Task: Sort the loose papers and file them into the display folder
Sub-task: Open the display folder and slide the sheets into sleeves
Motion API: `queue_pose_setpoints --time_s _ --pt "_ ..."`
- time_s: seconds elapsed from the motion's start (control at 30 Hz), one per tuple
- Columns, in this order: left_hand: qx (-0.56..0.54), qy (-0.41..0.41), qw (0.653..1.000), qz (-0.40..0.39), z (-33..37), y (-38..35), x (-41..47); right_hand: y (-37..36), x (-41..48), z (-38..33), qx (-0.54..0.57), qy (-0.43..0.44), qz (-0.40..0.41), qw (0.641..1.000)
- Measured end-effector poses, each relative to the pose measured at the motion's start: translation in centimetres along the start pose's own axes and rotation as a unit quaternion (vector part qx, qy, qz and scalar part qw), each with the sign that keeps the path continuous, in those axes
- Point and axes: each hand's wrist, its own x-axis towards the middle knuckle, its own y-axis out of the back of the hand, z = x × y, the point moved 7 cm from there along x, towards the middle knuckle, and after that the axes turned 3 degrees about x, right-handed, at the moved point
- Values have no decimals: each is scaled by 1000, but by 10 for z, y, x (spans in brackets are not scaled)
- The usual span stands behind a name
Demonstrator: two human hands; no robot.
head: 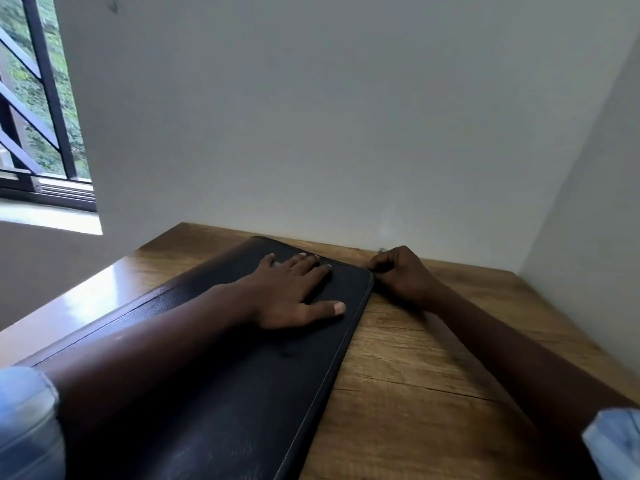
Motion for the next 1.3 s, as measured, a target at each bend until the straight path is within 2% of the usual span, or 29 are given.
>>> queue_pose_setpoints --time_s 0.13,0.37,0.73,0.9,1.03,1.13,1.2,1.3 --pt "-3 -8 1000 -8 3 -1 -1 0 14 -5 21 13 -99 995" --pt "-4 -50 999 -21 3 -9 -10 -27 40 -22 69 46 -192 978" --pt "-8 -70 997 -16 9 -5 -12 -106 124 -64 63 70 -227 969" --pt "-20 -69 997 0 7 -4 -10 -136 148 -86 100 61 -206 972" --pt "-34 -57 998 14 4 -2 -8 -136 151 -87 51 62 -178 981" --pt "-34 -52 998 34 3 0 -7 -126 140 -86 31 52 -100 993" --pt "-46 -45 997 42 1 0 -5 -116 127 -91 -42 70 -34 996" --pt "-64 -36 995 63 0 5 -7 -89 88 -105 -174 94 76 977"
